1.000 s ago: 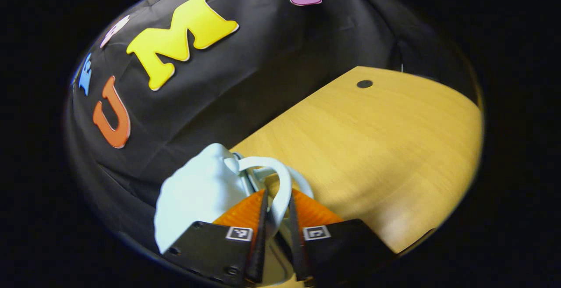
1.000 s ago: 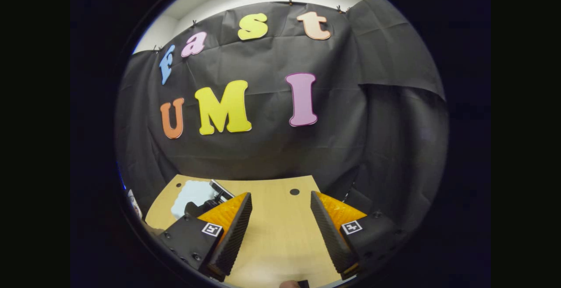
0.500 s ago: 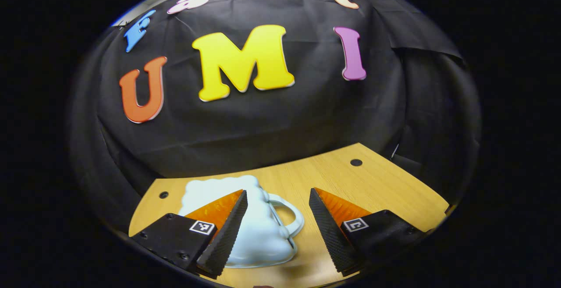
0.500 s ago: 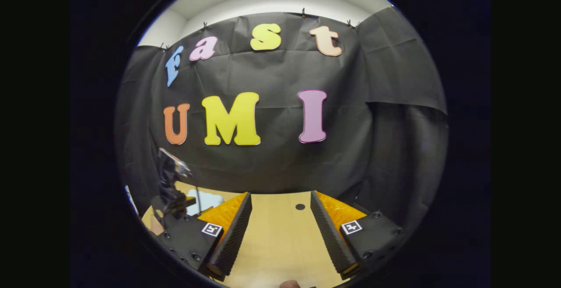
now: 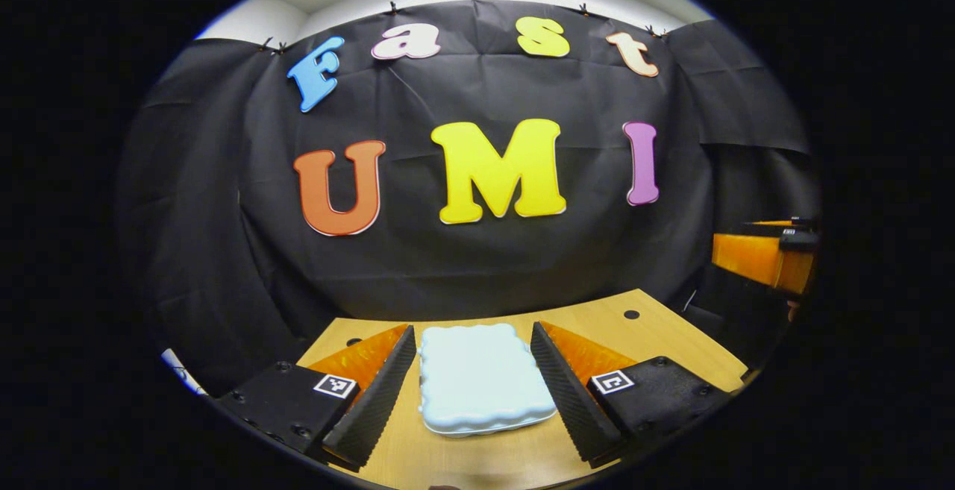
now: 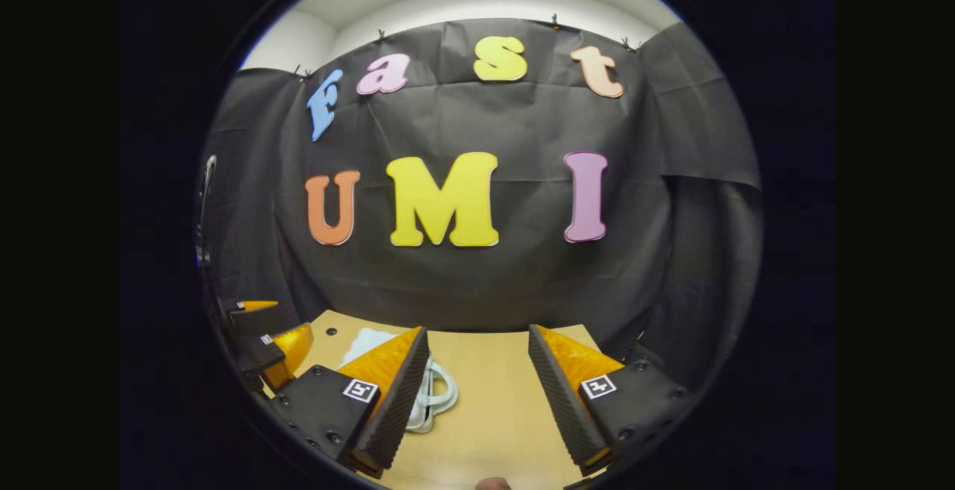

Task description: First open the suitcase, pack the skin care products into it, and then close the suitcase.

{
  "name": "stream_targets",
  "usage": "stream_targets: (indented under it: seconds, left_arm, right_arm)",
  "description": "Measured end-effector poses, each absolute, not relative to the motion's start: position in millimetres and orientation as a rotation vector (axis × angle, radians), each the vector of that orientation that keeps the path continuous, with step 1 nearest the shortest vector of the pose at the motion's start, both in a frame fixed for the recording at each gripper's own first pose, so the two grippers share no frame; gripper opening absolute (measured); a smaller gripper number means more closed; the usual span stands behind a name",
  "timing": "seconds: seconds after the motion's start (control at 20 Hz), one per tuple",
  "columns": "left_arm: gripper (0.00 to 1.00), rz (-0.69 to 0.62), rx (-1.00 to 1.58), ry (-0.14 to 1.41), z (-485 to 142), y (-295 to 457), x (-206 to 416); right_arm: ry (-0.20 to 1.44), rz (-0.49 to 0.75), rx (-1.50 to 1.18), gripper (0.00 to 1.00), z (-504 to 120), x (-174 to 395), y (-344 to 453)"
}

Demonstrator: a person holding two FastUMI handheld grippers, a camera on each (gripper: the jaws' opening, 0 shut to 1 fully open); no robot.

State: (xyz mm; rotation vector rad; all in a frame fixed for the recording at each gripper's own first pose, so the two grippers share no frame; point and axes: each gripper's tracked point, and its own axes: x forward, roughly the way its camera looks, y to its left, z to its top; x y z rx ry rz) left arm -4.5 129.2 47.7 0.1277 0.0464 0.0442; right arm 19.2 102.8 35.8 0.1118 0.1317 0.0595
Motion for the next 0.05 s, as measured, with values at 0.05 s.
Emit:
stream_targets:
  seconds: [0.05]
  left_arm:
    - [0.98, 0.057, 0.124, 0.037, 50.2, 138.2, -5.2]
  right_arm:
    - [0.130, 0.075, 0.103, 0.80, 37.6, 20.6, 114.0]
